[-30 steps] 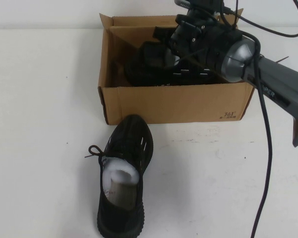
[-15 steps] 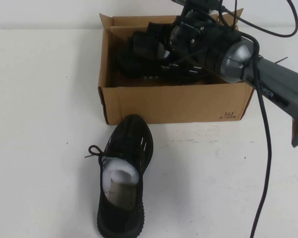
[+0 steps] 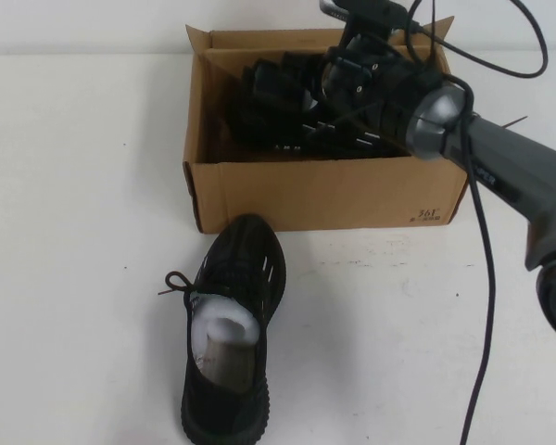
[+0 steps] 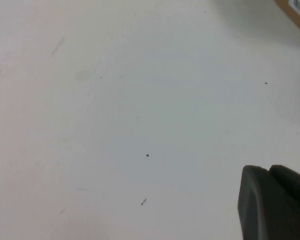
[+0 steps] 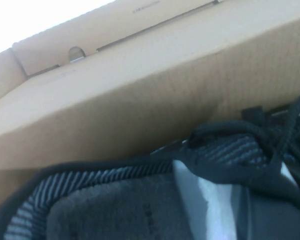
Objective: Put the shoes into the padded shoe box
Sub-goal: Place the shoe in the shoe box
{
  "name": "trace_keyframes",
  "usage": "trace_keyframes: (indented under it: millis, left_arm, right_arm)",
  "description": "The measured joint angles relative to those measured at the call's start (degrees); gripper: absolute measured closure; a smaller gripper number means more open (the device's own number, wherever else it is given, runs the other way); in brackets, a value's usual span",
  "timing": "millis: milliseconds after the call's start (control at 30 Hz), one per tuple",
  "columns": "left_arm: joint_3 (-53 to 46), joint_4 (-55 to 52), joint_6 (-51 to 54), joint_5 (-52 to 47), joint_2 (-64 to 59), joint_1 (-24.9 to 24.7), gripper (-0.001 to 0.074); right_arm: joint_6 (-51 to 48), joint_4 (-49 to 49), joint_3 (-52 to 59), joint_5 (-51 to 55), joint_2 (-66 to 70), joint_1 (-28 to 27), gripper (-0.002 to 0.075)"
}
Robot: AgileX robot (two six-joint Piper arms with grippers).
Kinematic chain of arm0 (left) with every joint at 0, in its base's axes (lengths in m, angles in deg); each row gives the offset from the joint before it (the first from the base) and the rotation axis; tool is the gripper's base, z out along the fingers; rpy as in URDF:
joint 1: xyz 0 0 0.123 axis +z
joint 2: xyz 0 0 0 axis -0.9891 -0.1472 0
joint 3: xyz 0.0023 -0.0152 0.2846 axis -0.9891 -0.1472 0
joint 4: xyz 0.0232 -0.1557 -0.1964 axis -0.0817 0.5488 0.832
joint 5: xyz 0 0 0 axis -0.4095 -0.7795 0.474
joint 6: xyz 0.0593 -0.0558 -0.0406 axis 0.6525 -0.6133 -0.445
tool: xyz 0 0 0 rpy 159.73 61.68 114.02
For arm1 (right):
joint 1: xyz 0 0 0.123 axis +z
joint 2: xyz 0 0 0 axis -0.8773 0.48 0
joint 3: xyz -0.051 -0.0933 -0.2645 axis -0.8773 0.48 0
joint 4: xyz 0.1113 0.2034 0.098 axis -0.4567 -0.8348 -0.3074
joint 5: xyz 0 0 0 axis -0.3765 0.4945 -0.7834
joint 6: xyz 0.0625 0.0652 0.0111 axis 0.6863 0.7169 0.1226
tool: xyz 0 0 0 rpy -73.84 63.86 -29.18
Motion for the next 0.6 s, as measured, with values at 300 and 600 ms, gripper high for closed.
trace_keyframes:
  millis: [300,600]
  left_arm:
    - [0.00,0.00,0.00,-0.12,0.00,0.00,0.0739]
    - [0.00,0.00,0.00,-0.12,0.00,0.00,0.0739]
  right_arm:
    - [-9.09,0.53,-1.74,-1.36,1.58,-0.22,0.0708]
    - [-10.69,0.66,-1.74,-1.75,1.84,-0.22,0.0708]
